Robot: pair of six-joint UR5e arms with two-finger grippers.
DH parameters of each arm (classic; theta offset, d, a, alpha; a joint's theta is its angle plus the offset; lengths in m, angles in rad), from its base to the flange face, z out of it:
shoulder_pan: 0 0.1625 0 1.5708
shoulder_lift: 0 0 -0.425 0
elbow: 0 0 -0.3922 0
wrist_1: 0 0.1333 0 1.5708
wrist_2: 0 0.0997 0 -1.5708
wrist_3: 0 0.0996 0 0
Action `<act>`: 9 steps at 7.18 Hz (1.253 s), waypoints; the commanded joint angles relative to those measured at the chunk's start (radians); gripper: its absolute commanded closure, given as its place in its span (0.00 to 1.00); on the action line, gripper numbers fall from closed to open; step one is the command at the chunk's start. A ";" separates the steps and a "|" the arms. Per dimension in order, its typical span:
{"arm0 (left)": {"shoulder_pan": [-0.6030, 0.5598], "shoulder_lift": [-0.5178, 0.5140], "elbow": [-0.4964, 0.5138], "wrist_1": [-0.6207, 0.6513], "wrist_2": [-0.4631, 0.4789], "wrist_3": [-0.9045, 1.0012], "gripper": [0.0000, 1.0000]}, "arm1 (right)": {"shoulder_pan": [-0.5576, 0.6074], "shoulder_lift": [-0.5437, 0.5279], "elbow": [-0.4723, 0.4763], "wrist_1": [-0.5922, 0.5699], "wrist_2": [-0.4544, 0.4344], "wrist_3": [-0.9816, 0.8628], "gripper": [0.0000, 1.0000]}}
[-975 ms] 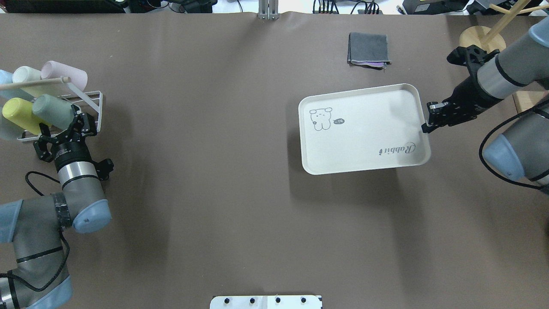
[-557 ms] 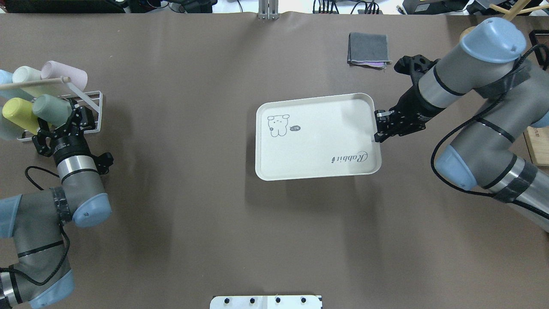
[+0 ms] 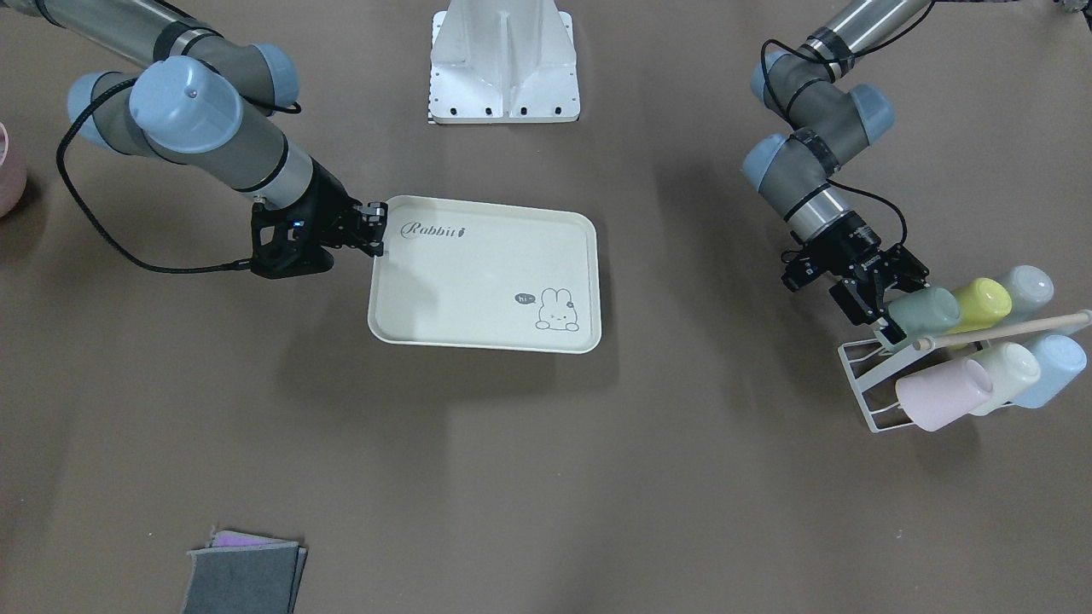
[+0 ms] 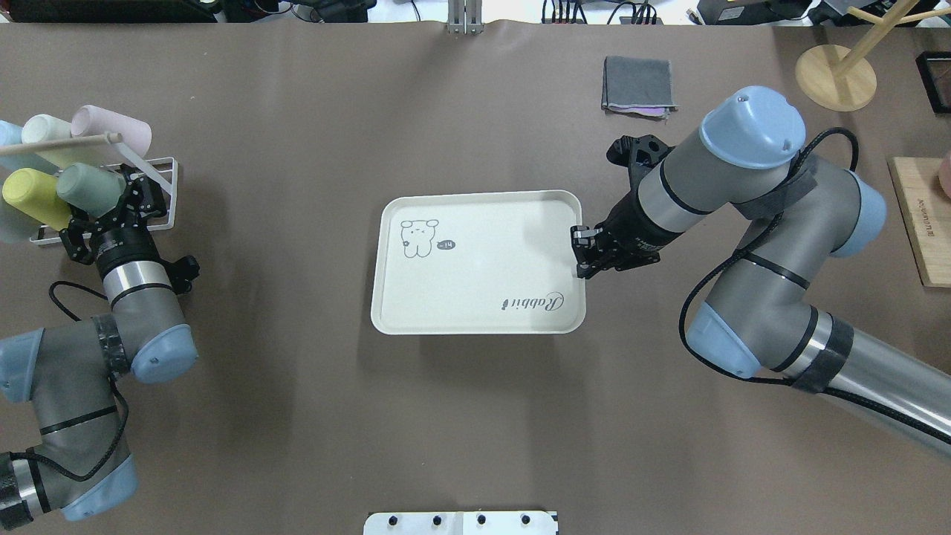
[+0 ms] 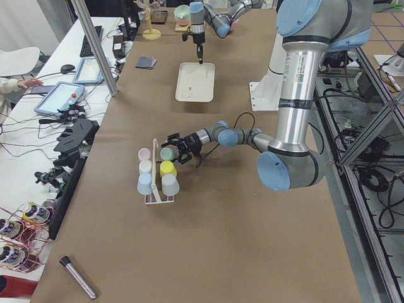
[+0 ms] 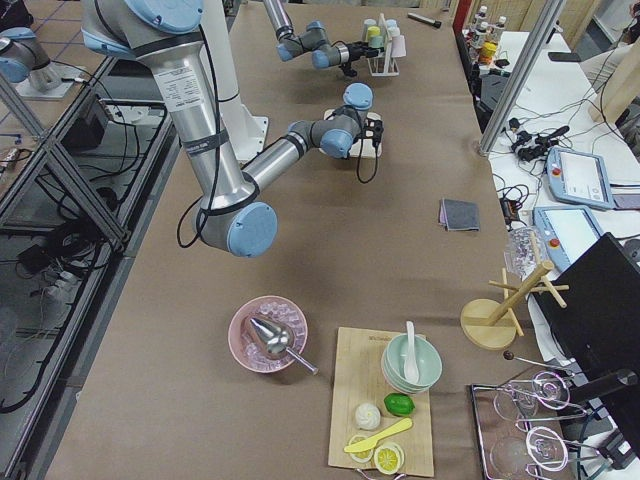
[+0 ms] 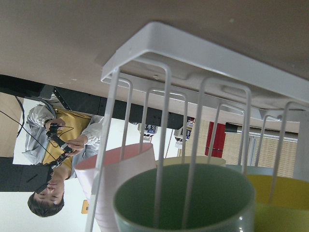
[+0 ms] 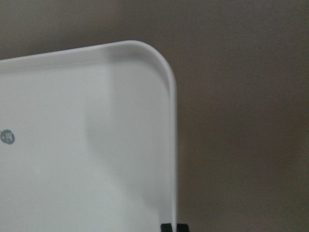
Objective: Pick up and place green cup on tray
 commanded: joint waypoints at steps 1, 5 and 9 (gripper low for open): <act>-0.011 -0.007 0.022 -0.005 -0.001 0.000 0.02 | -0.097 0.025 -0.002 0.032 -0.102 0.072 1.00; -0.019 -0.030 0.043 -0.020 -0.003 0.000 0.30 | -0.154 0.109 -0.061 0.034 -0.142 0.076 1.00; -0.016 -0.014 0.014 -0.025 0.000 0.003 0.79 | -0.177 0.094 -0.064 0.034 -0.161 0.076 1.00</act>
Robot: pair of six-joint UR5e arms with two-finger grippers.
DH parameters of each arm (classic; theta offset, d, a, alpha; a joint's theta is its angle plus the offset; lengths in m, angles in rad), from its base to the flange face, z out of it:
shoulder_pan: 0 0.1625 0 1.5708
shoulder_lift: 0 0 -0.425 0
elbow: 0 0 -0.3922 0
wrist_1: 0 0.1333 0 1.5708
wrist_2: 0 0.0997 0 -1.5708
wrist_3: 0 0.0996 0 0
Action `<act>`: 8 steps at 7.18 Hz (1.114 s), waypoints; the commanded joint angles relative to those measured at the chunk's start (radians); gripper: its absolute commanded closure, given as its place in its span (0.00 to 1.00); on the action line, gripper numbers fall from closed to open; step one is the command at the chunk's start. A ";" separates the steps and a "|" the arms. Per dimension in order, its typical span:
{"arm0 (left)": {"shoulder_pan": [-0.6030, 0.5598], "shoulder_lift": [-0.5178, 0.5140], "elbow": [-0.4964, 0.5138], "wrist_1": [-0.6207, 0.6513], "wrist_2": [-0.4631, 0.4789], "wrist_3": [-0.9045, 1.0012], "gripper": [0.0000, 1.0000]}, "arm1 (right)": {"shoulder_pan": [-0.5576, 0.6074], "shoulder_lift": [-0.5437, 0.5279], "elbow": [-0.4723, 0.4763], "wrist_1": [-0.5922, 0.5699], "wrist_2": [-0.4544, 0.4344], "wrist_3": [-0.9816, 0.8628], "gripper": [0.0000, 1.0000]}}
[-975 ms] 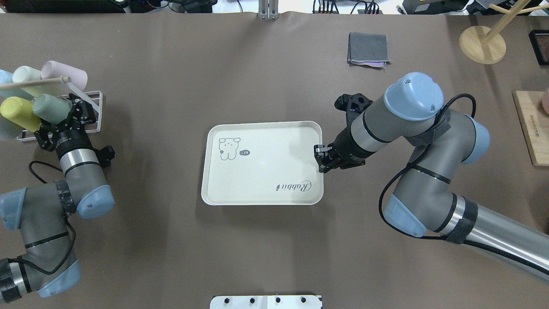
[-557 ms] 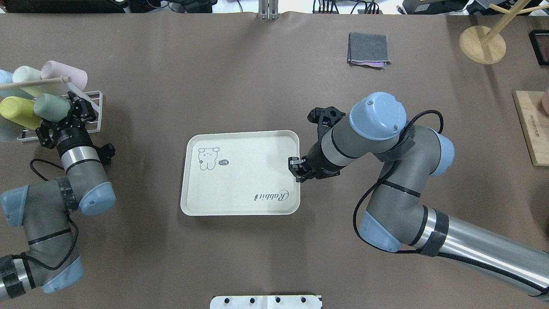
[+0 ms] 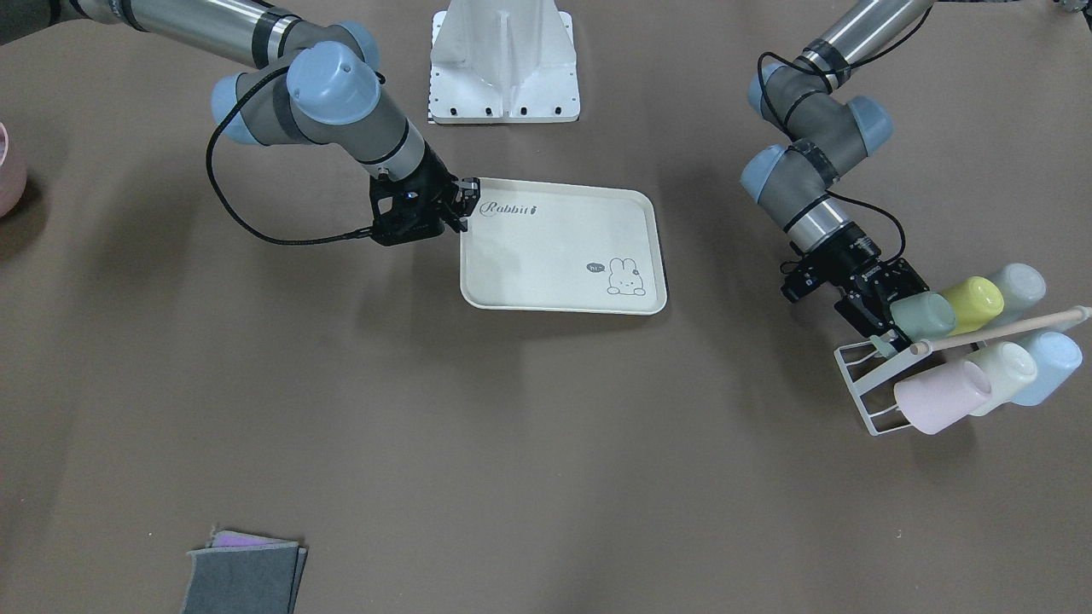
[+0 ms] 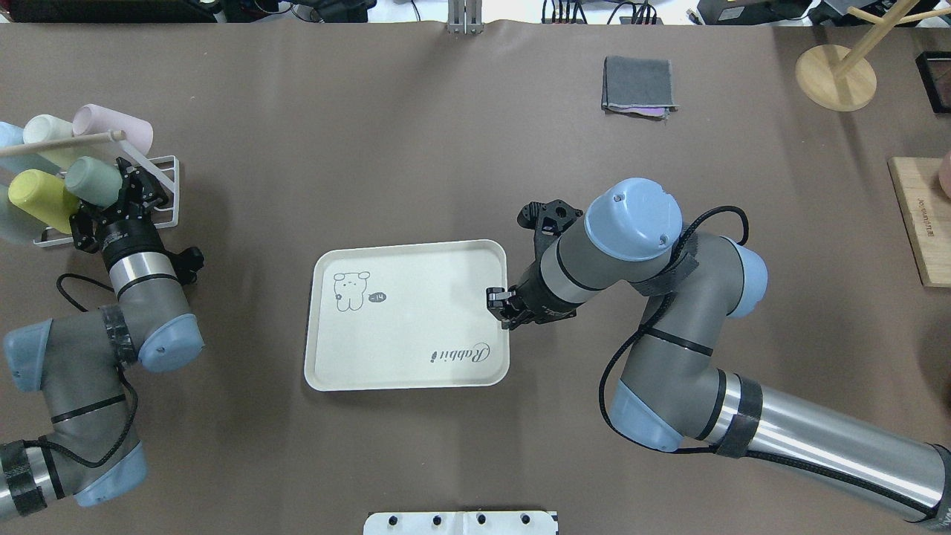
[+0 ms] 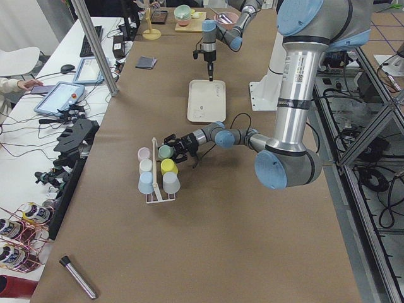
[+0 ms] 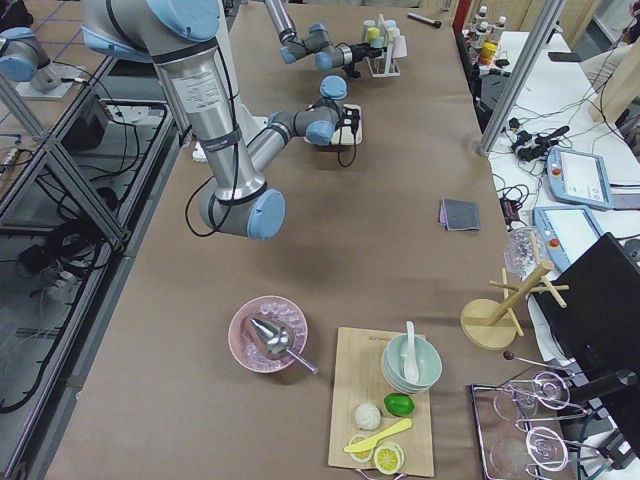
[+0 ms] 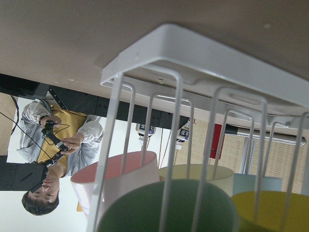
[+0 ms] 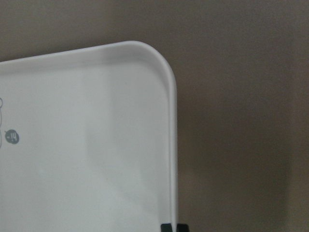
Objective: Pick up and place green cup on tray
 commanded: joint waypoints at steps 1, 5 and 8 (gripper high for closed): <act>0.003 0.021 -0.042 0.000 0.005 0.048 0.80 | 0.001 -0.008 -0.002 -0.002 -0.004 -0.001 0.25; 0.006 0.186 -0.243 -0.124 0.009 0.251 0.82 | 0.077 -0.034 0.014 0.000 0.028 -0.015 0.01; 0.004 0.277 -0.355 -0.386 0.011 0.526 0.82 | 0.229 -0.149 0.086 -0.015 0.155 -0.167 0.01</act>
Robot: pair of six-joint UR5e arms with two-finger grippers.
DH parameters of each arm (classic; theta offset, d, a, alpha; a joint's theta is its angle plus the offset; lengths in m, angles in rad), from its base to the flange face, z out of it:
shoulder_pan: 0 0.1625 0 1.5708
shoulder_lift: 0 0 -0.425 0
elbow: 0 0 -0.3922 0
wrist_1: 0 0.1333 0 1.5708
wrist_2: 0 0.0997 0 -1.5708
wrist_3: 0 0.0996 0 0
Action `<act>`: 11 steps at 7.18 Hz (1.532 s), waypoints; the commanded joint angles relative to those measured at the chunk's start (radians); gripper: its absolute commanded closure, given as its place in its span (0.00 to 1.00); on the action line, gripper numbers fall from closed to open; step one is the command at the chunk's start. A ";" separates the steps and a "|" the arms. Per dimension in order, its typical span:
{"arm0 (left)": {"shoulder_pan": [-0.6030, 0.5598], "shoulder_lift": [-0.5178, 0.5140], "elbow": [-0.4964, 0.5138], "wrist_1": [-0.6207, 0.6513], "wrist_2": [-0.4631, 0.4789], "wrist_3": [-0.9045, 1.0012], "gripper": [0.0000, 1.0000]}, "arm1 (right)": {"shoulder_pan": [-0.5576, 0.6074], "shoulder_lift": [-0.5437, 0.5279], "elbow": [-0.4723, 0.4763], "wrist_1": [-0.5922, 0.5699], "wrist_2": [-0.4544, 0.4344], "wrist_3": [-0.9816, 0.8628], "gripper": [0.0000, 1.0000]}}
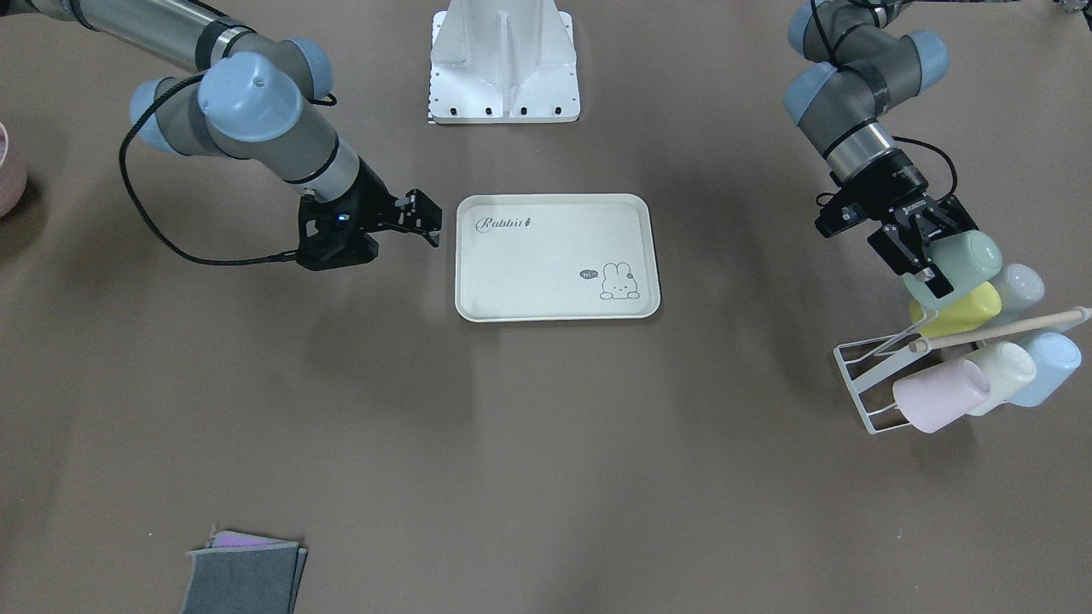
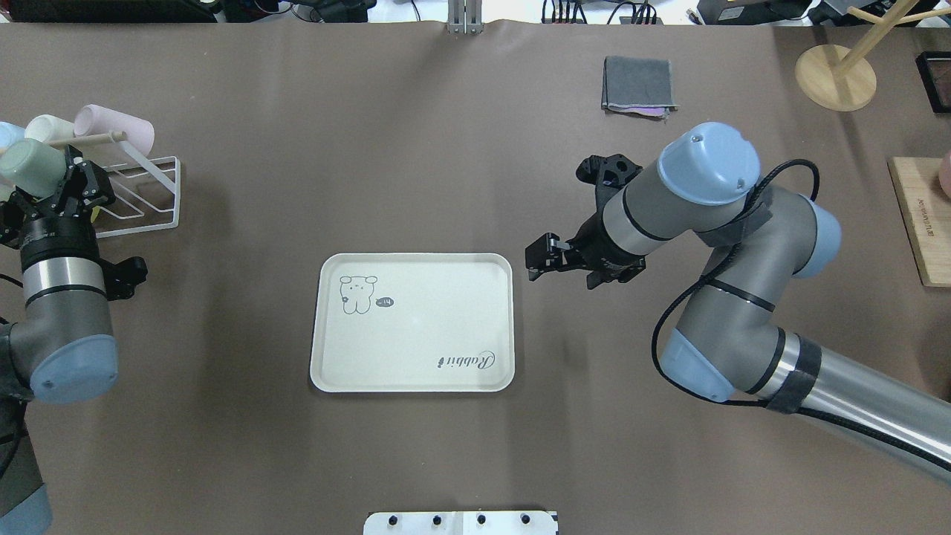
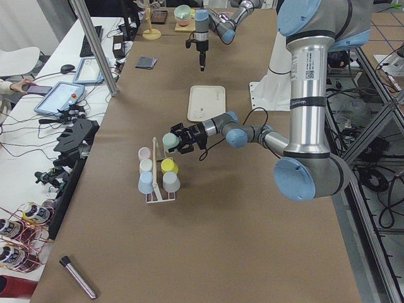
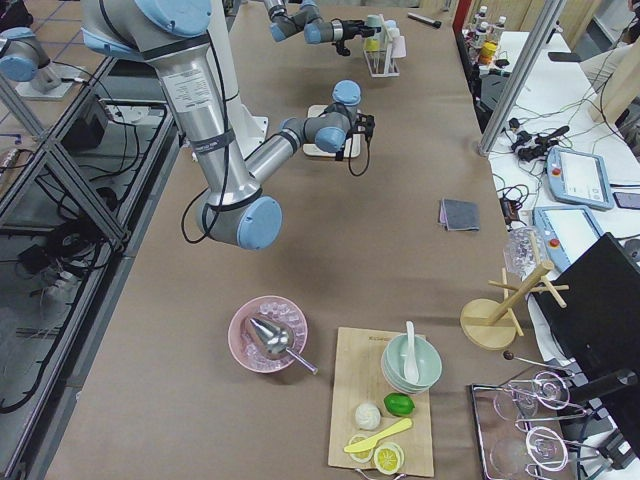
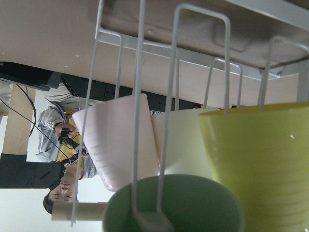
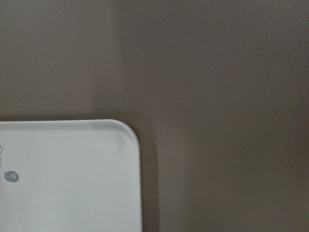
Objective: Pick up and place green cup on tray
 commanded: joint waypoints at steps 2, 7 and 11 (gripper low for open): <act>-0.006 0.046 -0.057 -0.438 0.004 0.381 0.82 | 0.163 -0.235 0.108 -0.006 0.115 -0.250 0.01; 0.003 -0.041 -0.040 -0.641 -0.215 -0.136 0.87 | 0.350 -0.472 0.176 -0.113 0.127 -0.546 0.01; 0.020 -0.109 -0.037 -0.760 -0.476 -0.621 0.88 | 0.609 -0.472 0.174 -0.547 0.130 -1.102 0.01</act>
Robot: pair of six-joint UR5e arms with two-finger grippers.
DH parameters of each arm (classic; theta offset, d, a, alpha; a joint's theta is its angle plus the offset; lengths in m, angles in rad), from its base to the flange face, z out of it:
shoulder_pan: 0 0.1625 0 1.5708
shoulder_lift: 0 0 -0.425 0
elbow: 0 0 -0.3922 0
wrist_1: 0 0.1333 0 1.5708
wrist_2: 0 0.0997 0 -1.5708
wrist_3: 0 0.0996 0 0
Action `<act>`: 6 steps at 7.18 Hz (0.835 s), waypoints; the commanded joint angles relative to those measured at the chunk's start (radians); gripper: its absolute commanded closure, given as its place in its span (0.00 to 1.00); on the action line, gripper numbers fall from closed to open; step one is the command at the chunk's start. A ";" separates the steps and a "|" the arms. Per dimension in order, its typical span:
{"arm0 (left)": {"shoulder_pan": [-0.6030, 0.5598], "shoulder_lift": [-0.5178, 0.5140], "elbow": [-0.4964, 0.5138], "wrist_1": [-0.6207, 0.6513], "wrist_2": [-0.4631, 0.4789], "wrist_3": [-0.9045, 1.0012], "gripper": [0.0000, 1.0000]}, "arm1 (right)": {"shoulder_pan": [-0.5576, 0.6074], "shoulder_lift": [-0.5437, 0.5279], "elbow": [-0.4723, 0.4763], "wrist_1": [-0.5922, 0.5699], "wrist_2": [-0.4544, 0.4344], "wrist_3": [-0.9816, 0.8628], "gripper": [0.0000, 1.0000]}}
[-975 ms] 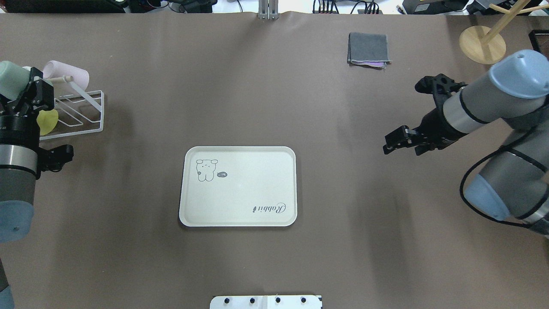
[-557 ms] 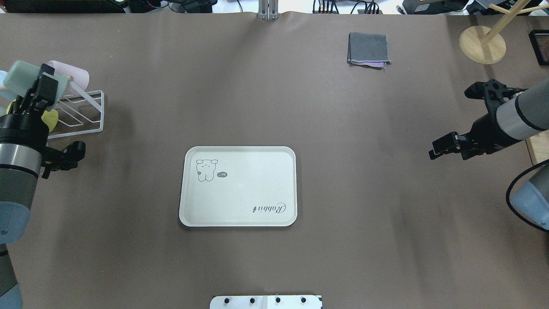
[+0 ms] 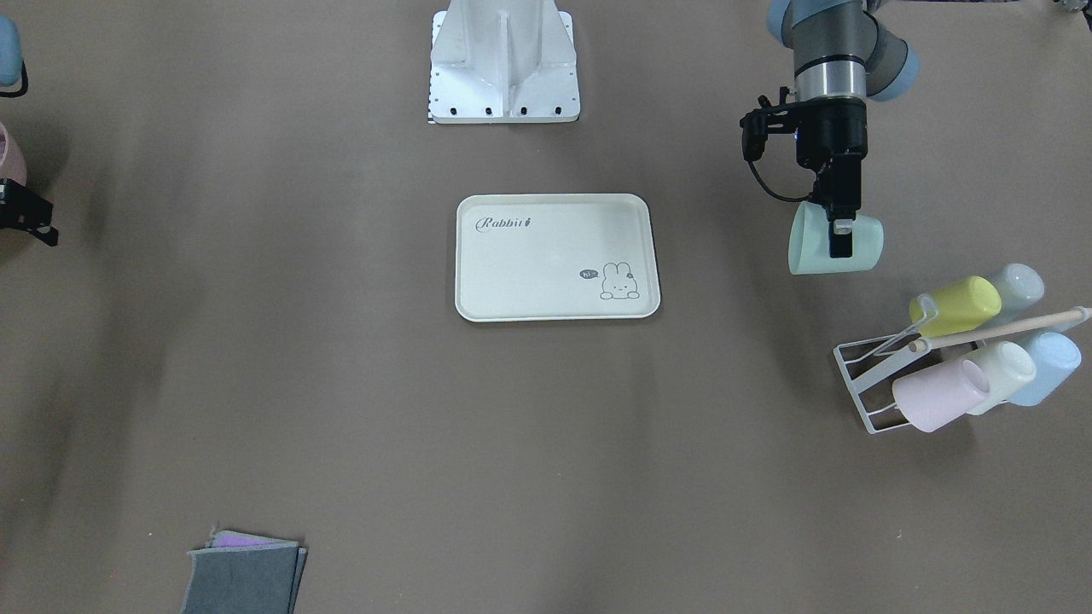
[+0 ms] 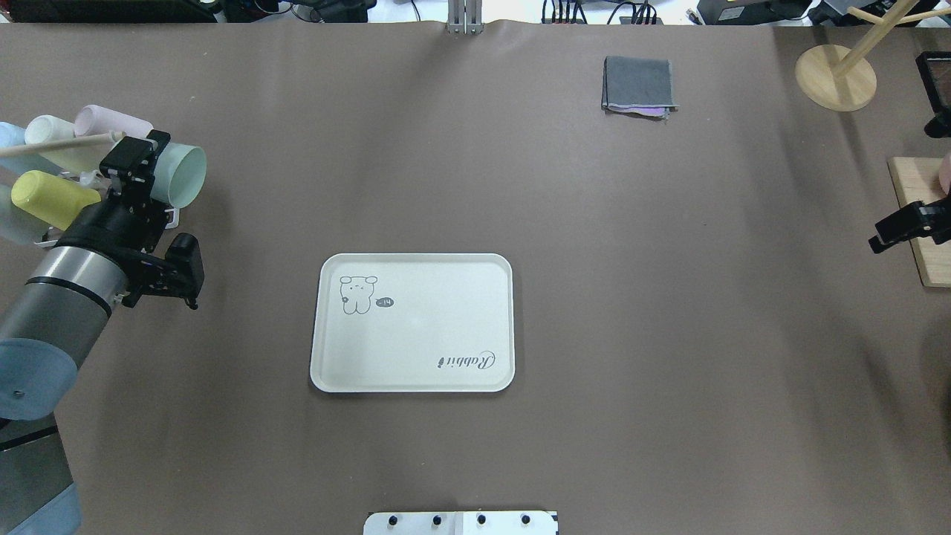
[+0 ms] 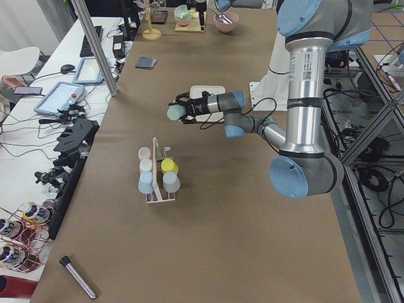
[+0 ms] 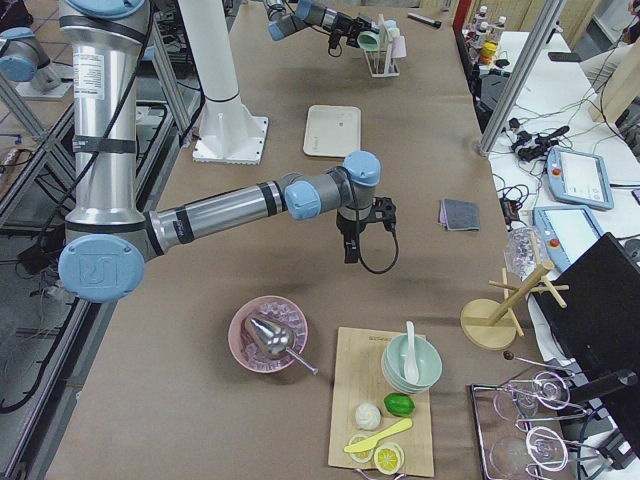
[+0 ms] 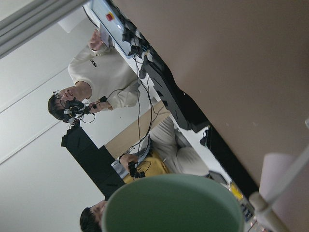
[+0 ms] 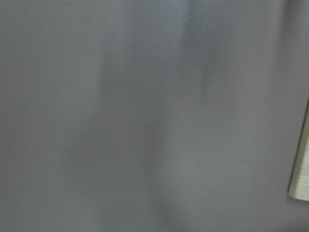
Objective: Pick up and place green cup on tray
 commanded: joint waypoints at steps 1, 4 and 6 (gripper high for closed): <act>0.004 -0.039 0.002 -0.086 -0.182 -0.296 0.88 | 0.070 -0.003 -0.015 -0.139 -0.003 -0.173 0.01; 0.052 -0.153 0.077 -0.168 -0.388 -0.741 0.93 | 0.092 -0.003 -0.091 -0.130 -0.012 -0.245 0.01; 0.111 -0.251 0.151 -0.265 -0.427 -0.941 0.93 | 0.097 0.003 -0.140 -0.125 -0.010 -0.245 0.01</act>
